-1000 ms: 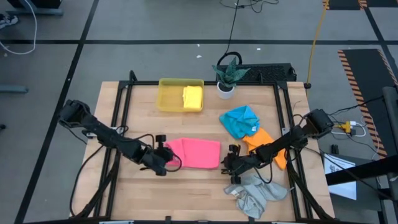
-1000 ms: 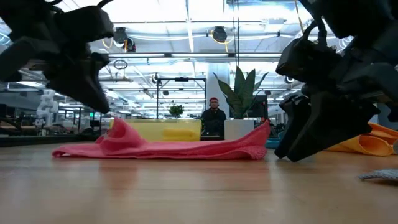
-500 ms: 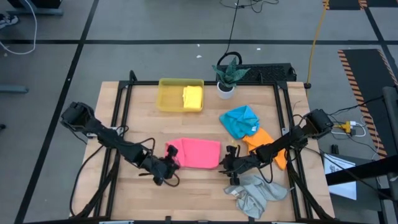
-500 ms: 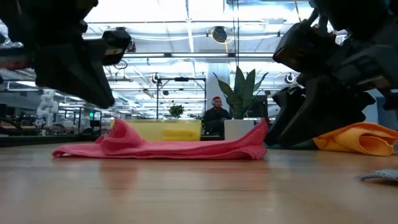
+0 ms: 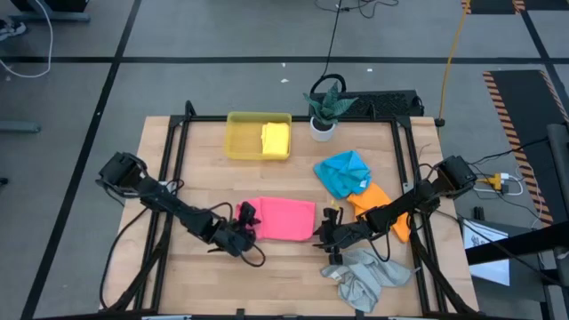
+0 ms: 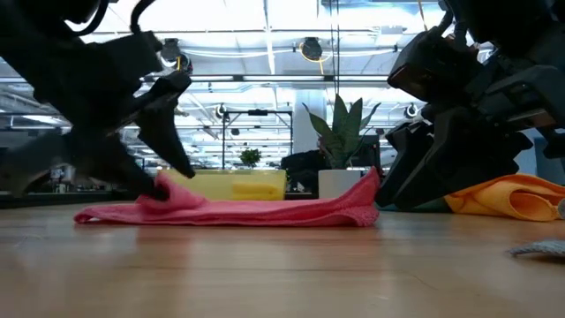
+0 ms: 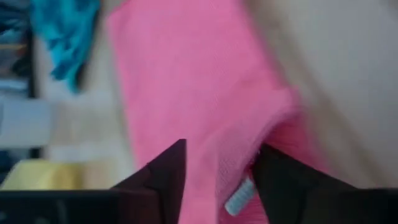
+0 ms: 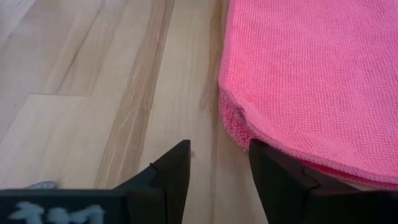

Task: Fold microfiber towels
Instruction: Fold the pink microfiber cloth

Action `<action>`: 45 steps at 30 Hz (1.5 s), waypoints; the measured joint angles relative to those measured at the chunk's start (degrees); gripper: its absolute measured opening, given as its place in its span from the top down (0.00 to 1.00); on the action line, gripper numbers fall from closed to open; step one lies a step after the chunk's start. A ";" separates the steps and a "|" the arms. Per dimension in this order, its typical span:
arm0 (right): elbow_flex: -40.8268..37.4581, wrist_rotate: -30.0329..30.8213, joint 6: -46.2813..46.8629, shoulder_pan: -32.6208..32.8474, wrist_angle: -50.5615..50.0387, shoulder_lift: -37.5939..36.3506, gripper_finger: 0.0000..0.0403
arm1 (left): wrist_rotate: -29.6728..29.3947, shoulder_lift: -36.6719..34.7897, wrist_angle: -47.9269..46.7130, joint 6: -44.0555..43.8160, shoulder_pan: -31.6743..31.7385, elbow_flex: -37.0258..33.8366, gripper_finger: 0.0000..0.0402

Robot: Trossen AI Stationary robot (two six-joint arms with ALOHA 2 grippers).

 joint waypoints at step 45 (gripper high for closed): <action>1.29 -5.29 0.16 -8.03 24.87 7.28 0.83 | 6.02 -9.57 -63.03 -44.30 -4.58 8.98 0.80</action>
